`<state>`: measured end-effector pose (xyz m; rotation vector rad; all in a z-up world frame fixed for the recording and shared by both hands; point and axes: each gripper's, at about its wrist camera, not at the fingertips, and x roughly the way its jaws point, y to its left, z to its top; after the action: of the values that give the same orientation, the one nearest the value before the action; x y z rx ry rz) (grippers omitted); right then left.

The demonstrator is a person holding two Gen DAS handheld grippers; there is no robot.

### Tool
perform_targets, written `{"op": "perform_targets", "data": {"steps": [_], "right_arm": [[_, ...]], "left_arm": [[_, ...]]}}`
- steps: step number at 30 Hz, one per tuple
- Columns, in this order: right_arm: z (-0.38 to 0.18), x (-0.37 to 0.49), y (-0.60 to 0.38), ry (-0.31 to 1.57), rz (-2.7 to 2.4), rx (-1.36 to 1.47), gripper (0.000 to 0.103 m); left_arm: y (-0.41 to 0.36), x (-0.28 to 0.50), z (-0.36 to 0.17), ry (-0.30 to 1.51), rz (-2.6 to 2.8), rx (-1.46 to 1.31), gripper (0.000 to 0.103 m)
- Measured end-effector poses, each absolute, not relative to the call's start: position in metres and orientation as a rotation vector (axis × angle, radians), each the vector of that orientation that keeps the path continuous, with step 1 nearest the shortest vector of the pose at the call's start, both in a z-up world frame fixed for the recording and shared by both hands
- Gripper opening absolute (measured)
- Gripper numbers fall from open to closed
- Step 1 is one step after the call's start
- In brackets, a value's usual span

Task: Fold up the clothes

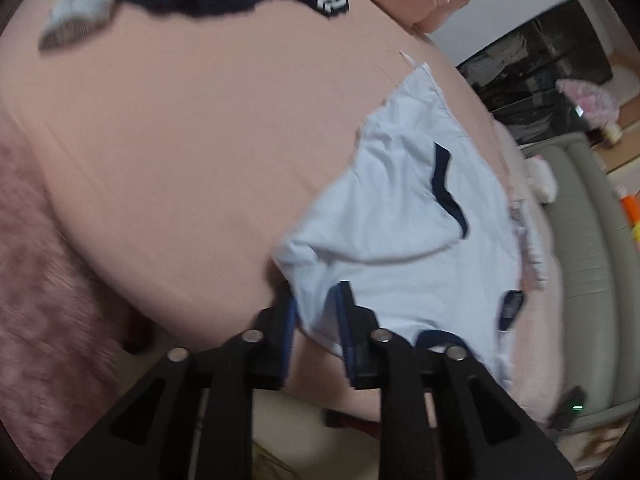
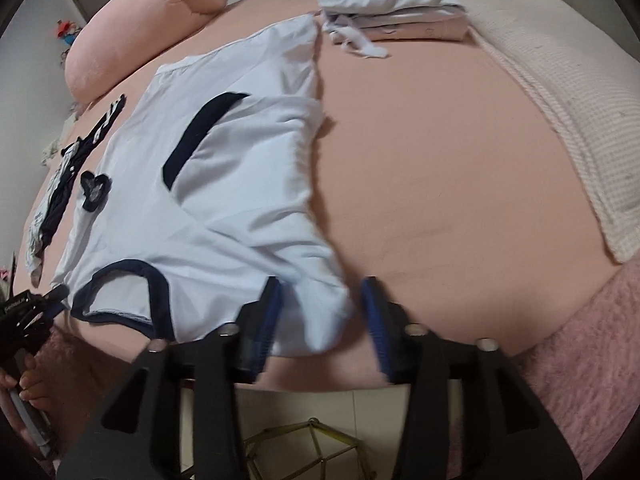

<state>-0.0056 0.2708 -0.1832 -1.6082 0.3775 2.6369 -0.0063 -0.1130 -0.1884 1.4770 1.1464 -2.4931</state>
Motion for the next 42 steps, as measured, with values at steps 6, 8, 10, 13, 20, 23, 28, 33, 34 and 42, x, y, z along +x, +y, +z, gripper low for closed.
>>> {"op": "perform_targets", "data": {"steps": [6,8,10,13,20,23,28,33,34,42], "right_arm": [[-0.188,-0.013,0.237,0.153,2.676,-1.618,0.049],[-0.187,-0.017,0.231,0.103,2.71,-1.586,0.031],[-0.18,-0.012,0.225,0.044,2.748,-1.55,0.01],[-0.165,0.002,0.215,-0.053,2.802,-1.488,0.007],[-0.123,0.033,0.217,0.039,2.893,-1.421,0.007],[-0.118,0.043,0.218,0.088,2.906,-1.439,0.007],[-0.103,0.061,0.221,0.141,2.934,-1.432,0.007],[-0.091,0.032,0.229,0.103,2.918,-1.382,0.007],[-0.088,0.02,0.23,0.073,2.914,-1.359,0.007],[-0.106,-0.144,0.253,0.023,2.857,-1.269,0.052]], "left_arm": [[-0.09,-0.032,-0.191,1.057,-2.586,1.52,0.033],[-0.086,-0.036,-0.188,1.012,-2.613,1.545,0.009],[-0.085,-0.036,-0.184,1.011,-2.63,1.564,0.006],[-0.09,-0.026,-0.167,1.018,-2.651,1.543,0.006],[-0.099,-0.008,-0.131,0.909,-2.721,1.59,0.006],[-0.1,0.001,-0.124,0.881,-2.723,1.627,0.006],[-0.091,0.008,-0.111,0.795,-2.775,1.72,0.006],[-0.085,-0.056,-0.084,0.657,-2.873,1.656,0.006],[-0.084,-0.074,-0.077,0.64,-2.895,1.625,0.006],[-0.07,-0.249,-0.104,0.712,-2.858,1.708,0.038]]}}
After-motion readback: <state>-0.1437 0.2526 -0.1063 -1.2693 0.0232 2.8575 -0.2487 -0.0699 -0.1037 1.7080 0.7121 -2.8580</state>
